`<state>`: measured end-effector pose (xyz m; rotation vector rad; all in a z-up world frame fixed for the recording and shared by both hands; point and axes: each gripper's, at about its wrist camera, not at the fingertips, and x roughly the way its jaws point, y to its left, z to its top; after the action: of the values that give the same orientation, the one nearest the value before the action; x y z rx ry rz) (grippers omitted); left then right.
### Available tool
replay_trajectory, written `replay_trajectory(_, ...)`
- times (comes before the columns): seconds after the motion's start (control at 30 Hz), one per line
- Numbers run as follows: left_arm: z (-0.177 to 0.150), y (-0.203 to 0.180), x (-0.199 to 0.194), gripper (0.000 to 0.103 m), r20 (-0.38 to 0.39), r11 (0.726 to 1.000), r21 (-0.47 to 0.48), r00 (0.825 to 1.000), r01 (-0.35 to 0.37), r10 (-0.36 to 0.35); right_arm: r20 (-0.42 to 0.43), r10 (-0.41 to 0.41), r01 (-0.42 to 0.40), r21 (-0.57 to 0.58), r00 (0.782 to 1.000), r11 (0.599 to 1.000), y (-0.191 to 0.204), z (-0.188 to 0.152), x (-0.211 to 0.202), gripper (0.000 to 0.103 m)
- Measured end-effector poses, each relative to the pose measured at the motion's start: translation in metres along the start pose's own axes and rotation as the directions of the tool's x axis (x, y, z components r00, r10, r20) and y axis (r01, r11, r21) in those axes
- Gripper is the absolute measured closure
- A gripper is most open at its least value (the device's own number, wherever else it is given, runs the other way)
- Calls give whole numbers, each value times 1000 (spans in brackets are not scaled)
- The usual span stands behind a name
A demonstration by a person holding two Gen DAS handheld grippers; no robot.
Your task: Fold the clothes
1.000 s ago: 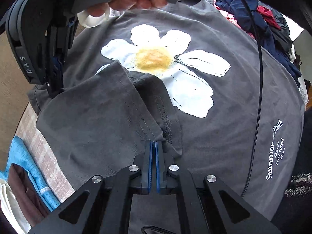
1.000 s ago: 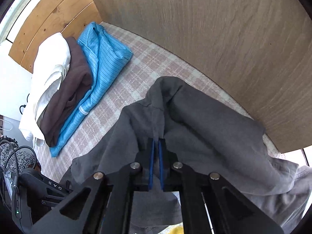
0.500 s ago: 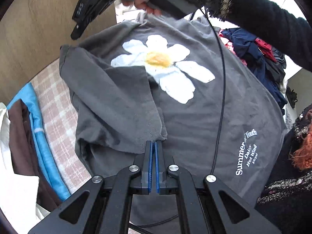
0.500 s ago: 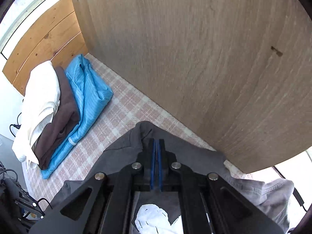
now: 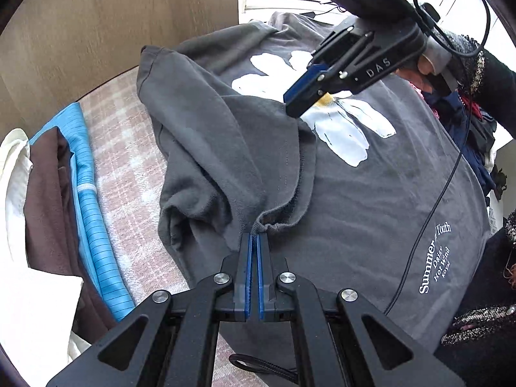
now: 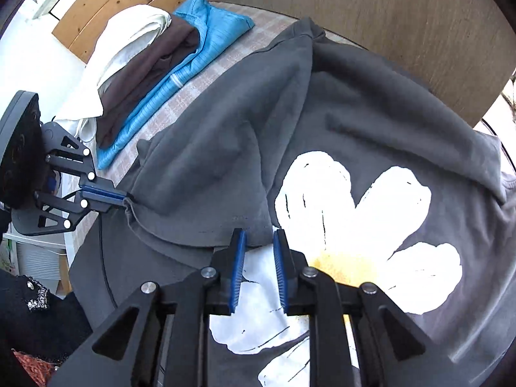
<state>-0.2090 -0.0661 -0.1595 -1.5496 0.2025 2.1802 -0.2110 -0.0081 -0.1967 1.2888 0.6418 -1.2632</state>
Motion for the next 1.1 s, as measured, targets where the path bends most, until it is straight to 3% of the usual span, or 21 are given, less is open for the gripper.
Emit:
replay_trajectory(0.1,-4,8,1,101,-11,999,-34,1000,-5,4,17,13,-13,-18,1000,1000,7,2,0,85)
replay_trajectory(0.2,-9,7,5,101,-27,999,-31,1000,-10,9,32,23,-22,-39,999,999,13,5,-1,99)
replay_trajectory(0.3,-12,3,5,101,-30,1000,-17,999,-12,11,54,50,-47,-45,997,998,18,11,-13,99)
replay_trajectory(0.37,-14,1,5,101,-28,1000,-7,1000,-11,11,69,39,-39,-10,997,999,17,10,-20,97)
replay_trajectory(0.43,-16,0,6,101,-30,1000,-2,1000,-10,10,29,1,-2,26,1000,1000,14,4,-18,77)
replay_trajectory(0.6,-19,1,6,101,-29,1000,-10,1000,0,0,12,1,-1,-5,1000,1000,25,-13,-5,77)
replay_trajectory(0.77,-22,-2,3,101,-32,1000,7,999,5,-5,-6,-49,49,-26,999,998,30,-7,13,78)
replay_trajectory(0.8,-23,-2,2,101,-30,1000,9,1000,6,-6,-5,-62,62,-27,998,998,29,-7,13,85)
replay_trajectory(0.83,-24,-3,1,101,-28,1000,11,1000,8,-8,-6,-84,83,-30,996,996,28,-7,11,100)
replay_trajectory(0.97,-21,-9,-8,101,2,998,-14,998,63,-63,54,-146,150,-74,988,986,31,-11,-23,100)
replay_trajectory(1.1,-9,-36,-11,103,45,984,5,983,179,-179,160,-314,331,-91,936,939,28,-16,-76,100)
